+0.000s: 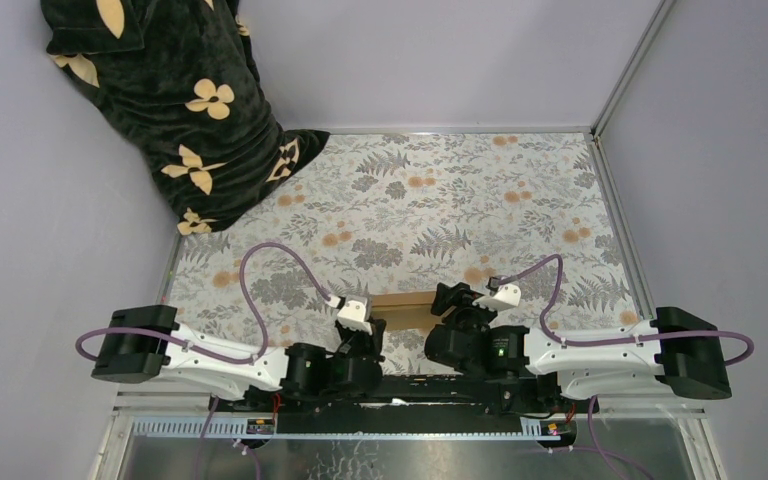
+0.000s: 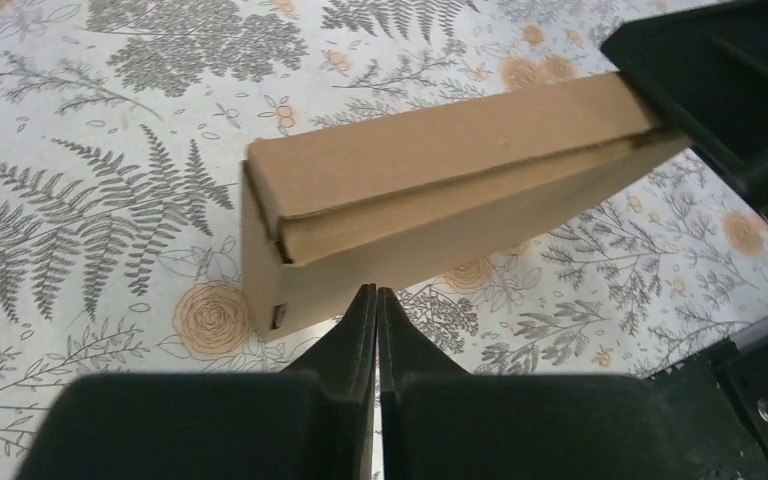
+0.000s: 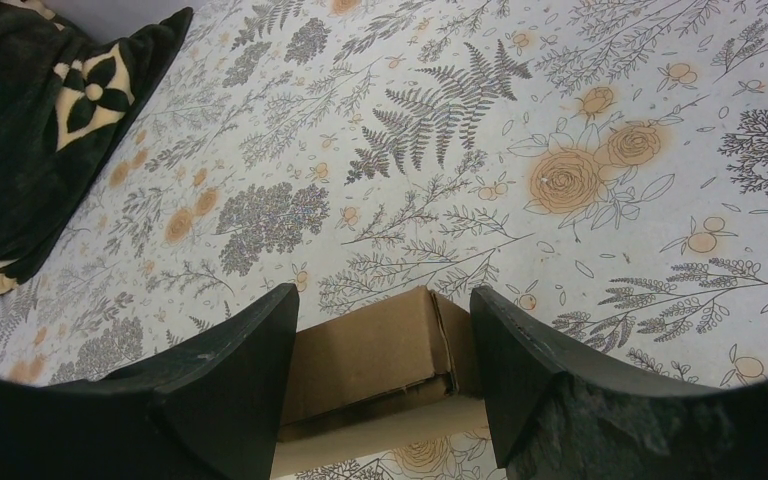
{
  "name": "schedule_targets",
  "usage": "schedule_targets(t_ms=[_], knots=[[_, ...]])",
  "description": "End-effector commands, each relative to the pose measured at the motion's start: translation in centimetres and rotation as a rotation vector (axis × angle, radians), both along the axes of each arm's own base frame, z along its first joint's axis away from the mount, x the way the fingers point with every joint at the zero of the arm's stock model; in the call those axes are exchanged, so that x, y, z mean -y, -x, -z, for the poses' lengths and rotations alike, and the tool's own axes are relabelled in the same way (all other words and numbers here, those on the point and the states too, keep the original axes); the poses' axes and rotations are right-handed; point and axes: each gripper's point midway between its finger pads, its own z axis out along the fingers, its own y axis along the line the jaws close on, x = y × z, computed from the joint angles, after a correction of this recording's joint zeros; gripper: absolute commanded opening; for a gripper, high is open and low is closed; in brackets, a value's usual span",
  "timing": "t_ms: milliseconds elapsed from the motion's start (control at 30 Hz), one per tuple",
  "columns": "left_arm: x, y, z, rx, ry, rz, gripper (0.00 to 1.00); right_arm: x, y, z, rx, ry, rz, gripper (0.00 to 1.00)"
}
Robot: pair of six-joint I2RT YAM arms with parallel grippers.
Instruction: Fold the paper box
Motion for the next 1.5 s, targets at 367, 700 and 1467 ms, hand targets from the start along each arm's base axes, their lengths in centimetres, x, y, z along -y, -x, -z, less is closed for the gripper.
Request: schedule_targets(t_ms=[367, 700, 1467], knots=[[0.4, 1.5, -10.0, 0.148, 0.156, -0.055, 0.05, 2.2, 3.2, 6.4, -0.209, 0.226, -0.100, 0.68], [-0.7, -2.9, -7.9, 0.176, 0.132, -0.118, 0.04, 1.8, 3.4, 6.6, -0.211, 0.230, -0.107, 0.68], [-0.2, -0.4, 2.7, 0.001, 0.012, -0.179, 0.04, 2.1, 3.7, 6.8, -0.209, 0.225, -0.112, 0.69]])
